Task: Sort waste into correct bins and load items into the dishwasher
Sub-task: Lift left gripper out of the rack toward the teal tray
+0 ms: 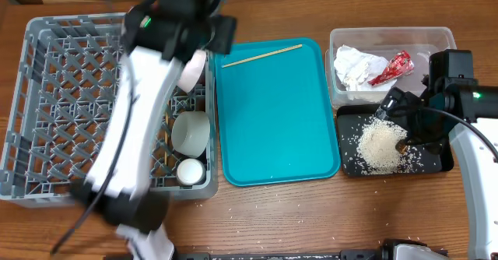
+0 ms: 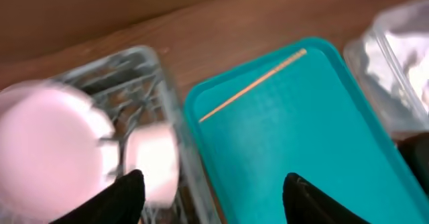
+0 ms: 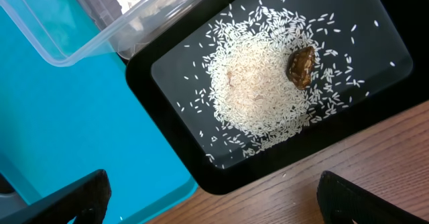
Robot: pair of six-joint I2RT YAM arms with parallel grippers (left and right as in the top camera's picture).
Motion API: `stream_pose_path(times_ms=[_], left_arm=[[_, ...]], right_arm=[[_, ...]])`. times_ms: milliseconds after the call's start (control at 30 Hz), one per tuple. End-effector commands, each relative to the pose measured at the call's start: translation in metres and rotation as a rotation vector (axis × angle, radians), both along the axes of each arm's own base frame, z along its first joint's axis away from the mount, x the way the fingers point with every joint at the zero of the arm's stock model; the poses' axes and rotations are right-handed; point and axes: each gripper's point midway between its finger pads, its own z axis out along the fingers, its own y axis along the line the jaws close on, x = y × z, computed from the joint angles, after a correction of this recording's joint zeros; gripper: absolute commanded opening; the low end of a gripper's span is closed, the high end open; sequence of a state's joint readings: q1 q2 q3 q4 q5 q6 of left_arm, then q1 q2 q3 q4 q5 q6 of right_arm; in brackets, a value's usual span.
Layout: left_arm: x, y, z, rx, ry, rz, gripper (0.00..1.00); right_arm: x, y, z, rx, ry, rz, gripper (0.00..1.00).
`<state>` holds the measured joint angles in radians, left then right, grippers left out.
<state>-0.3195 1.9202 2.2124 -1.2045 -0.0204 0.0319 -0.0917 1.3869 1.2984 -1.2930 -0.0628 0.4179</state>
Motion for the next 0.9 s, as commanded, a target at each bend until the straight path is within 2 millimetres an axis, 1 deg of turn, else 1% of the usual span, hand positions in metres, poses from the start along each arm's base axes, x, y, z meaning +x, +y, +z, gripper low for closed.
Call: stream_pose_path(times_ms=[0,33,100,167,300,400,600,767,867], left_arm=[[0.028,-0.044,-0.045,-0.005,0.055,-0.287,0.7],[0.038,-0.048,-0.058,0.005,0.059,-0.303,0.7],[0.049,-0.052,-0.076,0.022,0.066,-0.326,0.69],[0.06,-0.057,-0.102,0.041,0.084,-0.349,0.68],[0.071,-0.058,-0.154,0.101,0.149,-0.348,0.67],[0.074,-0.06,-0.187,0.159,0.186,-0.364,0.67],[0.077,-0.068,-0.23,0.249,0.213,-0.427,0.67],[0.083,-0.071,-0.252,0.262,0.214,-0.441,0.66],[0.086,-0.073,-0.258,0.262,0.208,-0.44,0.66]], right_arm=[[0.002,-0.002,0.004,-0.01,-0.017,-0.006,1.0],[0.002,-0.002,0.004,-0.01,-0.017,-0.006,1.0],[0.002,-0.002,0.004,-0.01,-0.017,-0.006,1.0],[0.002,-0.002,0.004,-0.01,-0.017,-0.006,1.0],[0.002,-0.003,0.004,-0.011,-0.016,-0.006,1.0],[0.002,-0.002,0.004,-0.01,-0.017,-0.006,1.0],[0.002,-0.002,0.004,-0.01,-0.017,-0.006,1.0],[0.002,-0.002,0.004,-0.01,-0.017,-0.006,1.0],[0.002,-0.002,0.004,-0.01,-0.017,-0.006,1.0]])
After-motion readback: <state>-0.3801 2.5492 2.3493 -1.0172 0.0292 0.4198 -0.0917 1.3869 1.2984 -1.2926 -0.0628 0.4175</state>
